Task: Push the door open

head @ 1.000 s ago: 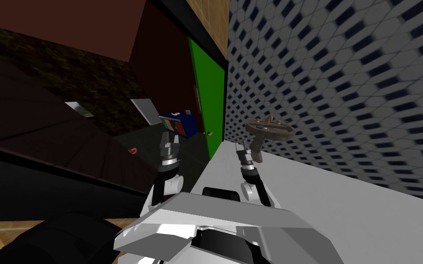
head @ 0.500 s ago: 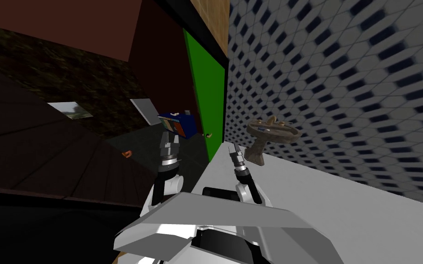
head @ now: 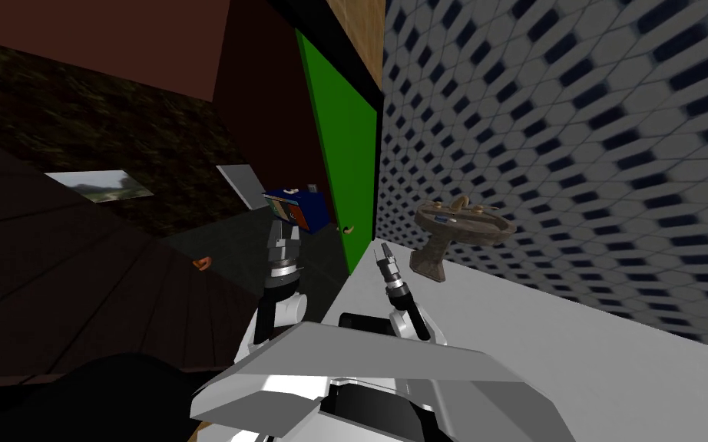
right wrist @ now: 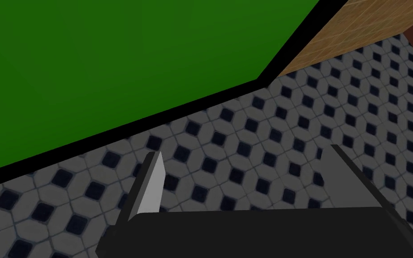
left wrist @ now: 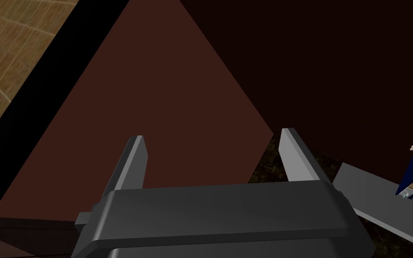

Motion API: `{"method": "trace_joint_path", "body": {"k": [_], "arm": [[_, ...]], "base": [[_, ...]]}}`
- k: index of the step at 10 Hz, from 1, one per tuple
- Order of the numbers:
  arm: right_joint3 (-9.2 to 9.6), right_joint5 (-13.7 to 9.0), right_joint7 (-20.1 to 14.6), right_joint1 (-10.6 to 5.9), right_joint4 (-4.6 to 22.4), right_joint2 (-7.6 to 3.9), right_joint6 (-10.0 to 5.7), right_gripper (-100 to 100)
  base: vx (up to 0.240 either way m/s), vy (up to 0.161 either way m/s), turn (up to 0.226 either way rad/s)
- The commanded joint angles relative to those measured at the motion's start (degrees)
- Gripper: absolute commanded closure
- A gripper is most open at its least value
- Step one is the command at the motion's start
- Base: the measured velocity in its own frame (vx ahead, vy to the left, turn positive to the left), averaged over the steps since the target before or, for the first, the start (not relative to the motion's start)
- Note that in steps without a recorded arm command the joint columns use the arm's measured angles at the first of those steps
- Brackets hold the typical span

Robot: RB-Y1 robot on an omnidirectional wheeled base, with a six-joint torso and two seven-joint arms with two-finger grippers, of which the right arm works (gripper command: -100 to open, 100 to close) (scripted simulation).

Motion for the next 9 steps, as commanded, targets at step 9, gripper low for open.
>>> {"method": "trace_joint_path", "body": {"k": [9], "arm": [[7.92, 0.23, -1.26, -4.48, 10.63, -0.29, -1.11, -100]], "base": [[0.103, -0.025, 0.012]]}}
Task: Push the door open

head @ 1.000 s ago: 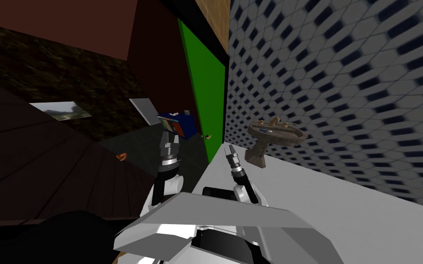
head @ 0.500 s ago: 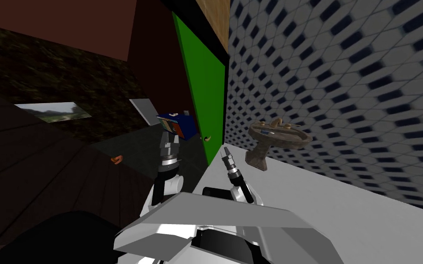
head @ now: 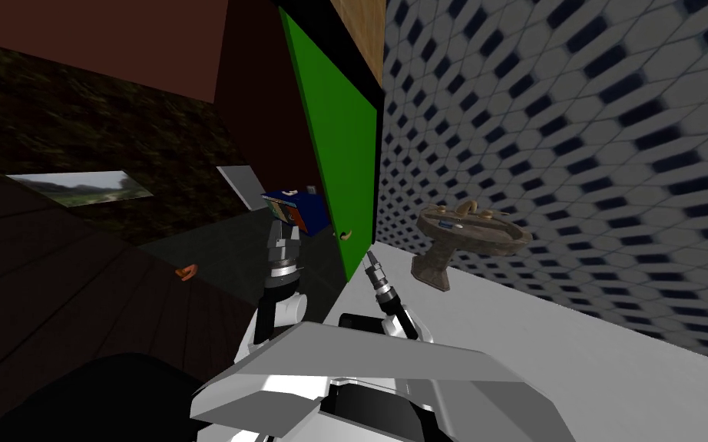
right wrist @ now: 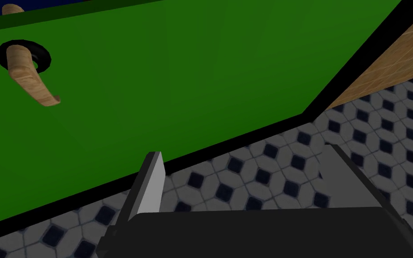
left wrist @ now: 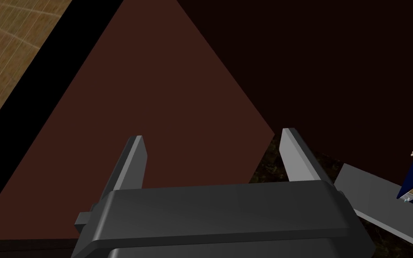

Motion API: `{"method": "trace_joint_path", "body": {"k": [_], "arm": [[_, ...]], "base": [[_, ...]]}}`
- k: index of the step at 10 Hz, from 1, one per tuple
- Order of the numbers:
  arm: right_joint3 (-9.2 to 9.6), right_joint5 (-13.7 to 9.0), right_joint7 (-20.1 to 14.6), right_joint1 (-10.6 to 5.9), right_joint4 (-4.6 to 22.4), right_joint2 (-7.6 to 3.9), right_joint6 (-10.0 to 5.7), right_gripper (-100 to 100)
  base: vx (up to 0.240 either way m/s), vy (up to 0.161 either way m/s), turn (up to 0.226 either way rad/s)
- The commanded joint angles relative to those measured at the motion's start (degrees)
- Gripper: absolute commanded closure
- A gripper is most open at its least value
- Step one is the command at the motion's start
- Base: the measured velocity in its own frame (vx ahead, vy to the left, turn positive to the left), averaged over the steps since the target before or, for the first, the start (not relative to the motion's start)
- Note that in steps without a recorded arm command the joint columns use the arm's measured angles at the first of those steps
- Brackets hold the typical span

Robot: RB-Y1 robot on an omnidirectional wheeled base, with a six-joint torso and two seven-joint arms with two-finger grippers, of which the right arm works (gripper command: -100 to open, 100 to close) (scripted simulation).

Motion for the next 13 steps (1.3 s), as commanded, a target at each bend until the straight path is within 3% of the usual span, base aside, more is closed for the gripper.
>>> {"method": "trace_joint_path", "body": {"k": [1, 9, 11, 13], "arm": [[1.34, 0.04, -0.2, -0.7, 1.79, -0.05, -0.3, -100], [7.74, 0.21, -1.27, -4.29, 10.34, -0.15, -1.19, -100], [10.45, 0.28, -1.72, -5.82, 13.96, -0.16, -1.56, -100], [11.13, 0.3, -1.83, -6.2, 14.87, -0.16, -1.66, -100]], "base": [[0.141, -0.025, 0.011], [0.111, -0.025, 0.011], [0.16, -0.034, 0.02], [0.096, -0.026, 0.004]]}}
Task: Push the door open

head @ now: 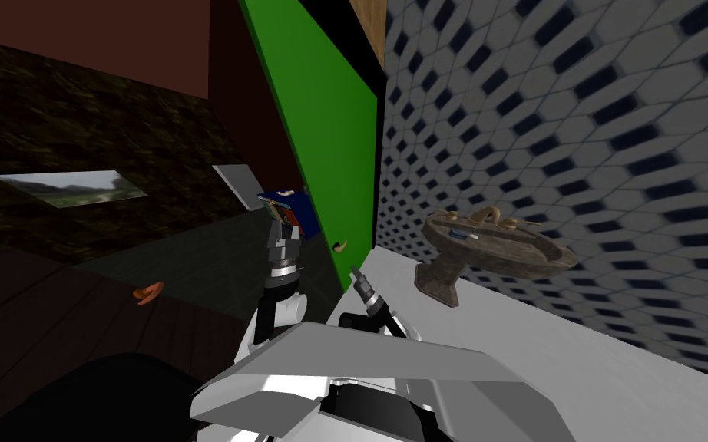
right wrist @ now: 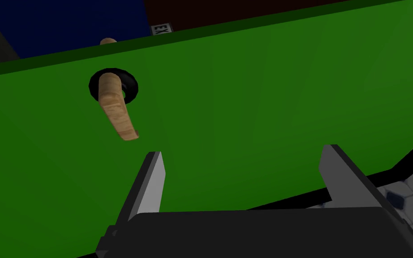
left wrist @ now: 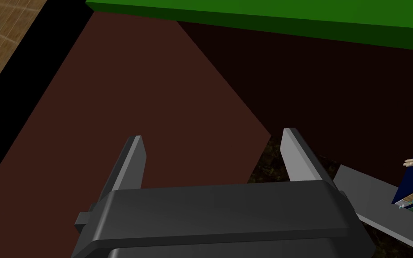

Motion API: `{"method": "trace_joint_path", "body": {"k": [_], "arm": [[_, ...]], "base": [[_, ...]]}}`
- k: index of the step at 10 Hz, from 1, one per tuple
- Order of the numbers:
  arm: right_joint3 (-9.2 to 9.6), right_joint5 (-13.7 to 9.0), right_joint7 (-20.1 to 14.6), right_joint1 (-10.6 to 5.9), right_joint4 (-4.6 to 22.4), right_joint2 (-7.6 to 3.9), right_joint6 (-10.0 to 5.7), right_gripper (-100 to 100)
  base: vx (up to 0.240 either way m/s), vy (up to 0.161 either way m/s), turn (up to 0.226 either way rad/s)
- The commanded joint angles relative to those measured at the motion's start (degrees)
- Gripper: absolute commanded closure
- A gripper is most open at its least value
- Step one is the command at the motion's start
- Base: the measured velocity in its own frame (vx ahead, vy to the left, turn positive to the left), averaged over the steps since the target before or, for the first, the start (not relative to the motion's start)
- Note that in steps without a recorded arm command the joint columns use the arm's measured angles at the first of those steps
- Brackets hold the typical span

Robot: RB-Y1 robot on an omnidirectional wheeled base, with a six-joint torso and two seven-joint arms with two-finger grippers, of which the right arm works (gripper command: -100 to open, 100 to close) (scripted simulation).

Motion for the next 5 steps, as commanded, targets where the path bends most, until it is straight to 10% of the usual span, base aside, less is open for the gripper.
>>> {"method": "trace_joint_path", "body": {"k": [1, 5], "arm": [[1.04, 0.04, -0.12, -0.58, 1.83, 0.12, -0.58, -100], [5.31, 0.16, -0.83, -2.98, 7.54, 0.16, -1.17, -100]], "base": [[0.085, -0.019, 0.007], [0.149, -0.028, 0.015]]}}
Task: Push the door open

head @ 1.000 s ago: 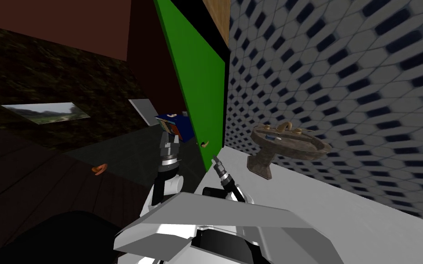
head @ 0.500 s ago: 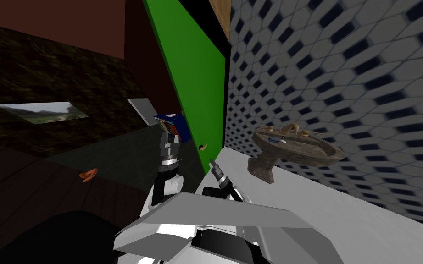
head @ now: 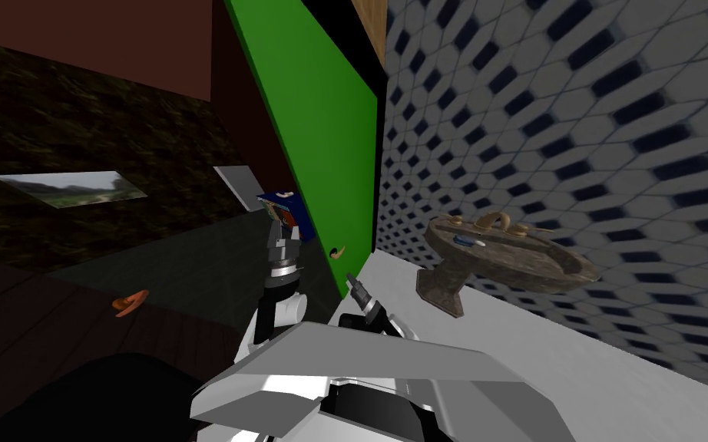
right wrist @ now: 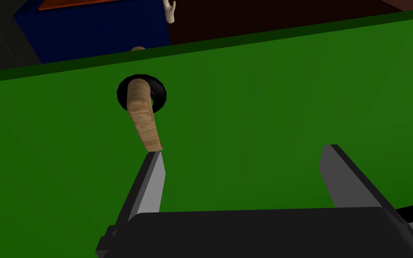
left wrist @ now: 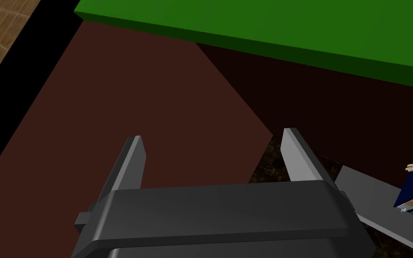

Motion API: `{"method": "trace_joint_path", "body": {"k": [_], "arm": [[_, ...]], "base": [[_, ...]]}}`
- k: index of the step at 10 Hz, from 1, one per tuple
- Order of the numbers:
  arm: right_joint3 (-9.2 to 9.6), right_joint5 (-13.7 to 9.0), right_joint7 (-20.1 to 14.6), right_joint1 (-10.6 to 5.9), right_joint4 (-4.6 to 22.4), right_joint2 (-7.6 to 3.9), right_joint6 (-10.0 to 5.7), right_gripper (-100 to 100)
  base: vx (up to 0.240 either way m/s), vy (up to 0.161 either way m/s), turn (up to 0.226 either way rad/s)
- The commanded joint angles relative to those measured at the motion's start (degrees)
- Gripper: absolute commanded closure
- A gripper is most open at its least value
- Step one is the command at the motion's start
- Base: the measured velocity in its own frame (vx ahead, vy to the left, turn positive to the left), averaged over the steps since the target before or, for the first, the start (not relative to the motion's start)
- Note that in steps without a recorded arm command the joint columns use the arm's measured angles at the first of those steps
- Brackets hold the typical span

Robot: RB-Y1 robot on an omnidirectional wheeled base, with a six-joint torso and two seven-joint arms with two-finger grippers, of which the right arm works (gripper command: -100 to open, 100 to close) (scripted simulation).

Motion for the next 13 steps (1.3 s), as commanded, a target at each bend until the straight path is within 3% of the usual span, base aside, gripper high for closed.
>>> {"method": "trace_joint_path", "body": {"k": [1, 3, 13], "arm": [[1.32, 0.06, -0.17, -0.66, 1.85, 0.12, -0.24, -100], [1.85, 0.07, -0.26, -0.95, 2.56, 0.13, -0.31, -100], [10.27, 0.29, -1.66, -5.68, 13.81, 0.37, -1.48, -100]], "base": [[0.163, -0.052, 0.011], [0.072, -0.03, 0.003], [0.167, -0.031, 0.013]]}}
